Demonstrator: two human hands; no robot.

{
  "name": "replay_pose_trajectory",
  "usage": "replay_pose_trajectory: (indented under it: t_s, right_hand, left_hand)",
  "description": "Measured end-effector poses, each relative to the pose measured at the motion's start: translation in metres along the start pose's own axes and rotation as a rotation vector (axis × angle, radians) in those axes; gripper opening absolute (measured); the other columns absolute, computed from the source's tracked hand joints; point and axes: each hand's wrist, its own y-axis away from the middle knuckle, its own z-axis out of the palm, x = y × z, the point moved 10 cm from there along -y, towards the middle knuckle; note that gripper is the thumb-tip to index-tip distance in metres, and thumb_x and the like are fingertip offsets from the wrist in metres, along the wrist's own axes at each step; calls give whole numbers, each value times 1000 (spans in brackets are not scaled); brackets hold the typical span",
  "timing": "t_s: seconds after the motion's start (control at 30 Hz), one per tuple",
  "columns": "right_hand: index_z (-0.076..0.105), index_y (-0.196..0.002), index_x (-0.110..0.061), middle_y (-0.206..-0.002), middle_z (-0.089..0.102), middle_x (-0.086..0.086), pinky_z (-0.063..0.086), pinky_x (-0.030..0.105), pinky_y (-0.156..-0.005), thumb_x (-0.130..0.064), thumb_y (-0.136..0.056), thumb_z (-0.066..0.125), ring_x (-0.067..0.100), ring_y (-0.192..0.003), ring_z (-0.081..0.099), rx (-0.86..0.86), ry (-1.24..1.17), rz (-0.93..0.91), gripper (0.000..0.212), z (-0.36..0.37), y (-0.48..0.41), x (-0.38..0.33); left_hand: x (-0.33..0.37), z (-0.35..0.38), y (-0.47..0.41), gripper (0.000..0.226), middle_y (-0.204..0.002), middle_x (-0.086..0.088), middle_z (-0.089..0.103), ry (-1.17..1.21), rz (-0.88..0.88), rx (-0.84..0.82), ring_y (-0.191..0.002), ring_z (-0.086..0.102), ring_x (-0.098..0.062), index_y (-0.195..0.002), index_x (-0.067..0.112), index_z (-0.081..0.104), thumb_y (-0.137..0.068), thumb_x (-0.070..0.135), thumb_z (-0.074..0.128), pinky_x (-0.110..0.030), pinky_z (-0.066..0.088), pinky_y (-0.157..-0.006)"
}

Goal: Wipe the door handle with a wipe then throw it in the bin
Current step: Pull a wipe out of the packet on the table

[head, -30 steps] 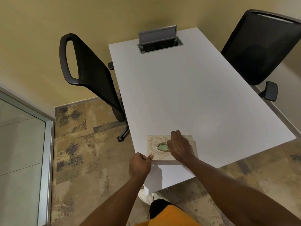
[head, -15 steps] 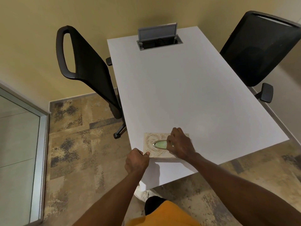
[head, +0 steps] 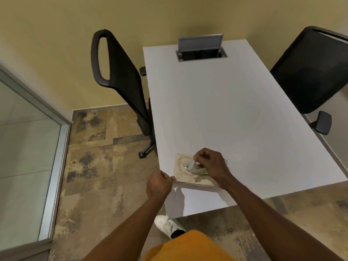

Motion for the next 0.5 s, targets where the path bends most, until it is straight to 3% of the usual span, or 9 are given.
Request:
replay_pose_trajectory:
  t_s: [0.1,0.23,0.33,0.43,0.5]
  right_hand:
    - [77,-80,-11,-82,79,2,65,30,-69,-3,-98,68,15,-76,76,-72,-193,21,22,21,-2,-20]
    - [77,-81,-10,-83,74,7,64,32,-72,-5,-100,65,19,-77,72,-275,-386,56,23,62,-4,-50]
    - [77,-84,-10,-86,75,8,63,32,-73,-7,-101,63,20,-81,75,-392,-425,85,22,87,-7,-68]
    - [79,-88,-8,-91,78,13,63,31,-73,-10,-101,64,24,-82,78,-460,-349,83,20,106,-10,-83]
    - [80,-91,-5,-92,79,18,64,31,-71,-10,-101,65,26,-81,78,-480,-269,101,20,119,-10,-88]
  left_hand:
    - [-4,-16,1,21,-88,-3,78,203,16,-6,-87,75,-25,-84,17,74,-94,23,92,-40,64,-80]
    - [8,-42,15,9,-108,-5,81,546,27,-88,-107,78,-29,-106,17,79,-102,9,78,-32,65,-80]
    - [20,-57,31,27,-121,-13,85,811,5,-188,-115,82,-39,-122,12,80,-111,7,56,-49,69,-94]
    - [26,-73,48,46,-127,-23,84,1166,-40,-307,-109,85,-41,-130,4,79,-118,31,44,-47,68,-91]
    - [23,-89,57,56,-122,-20,86,1202,-7,-315,-101,86,-33,-127,9,82,-115,54,51,-38,70,-81]
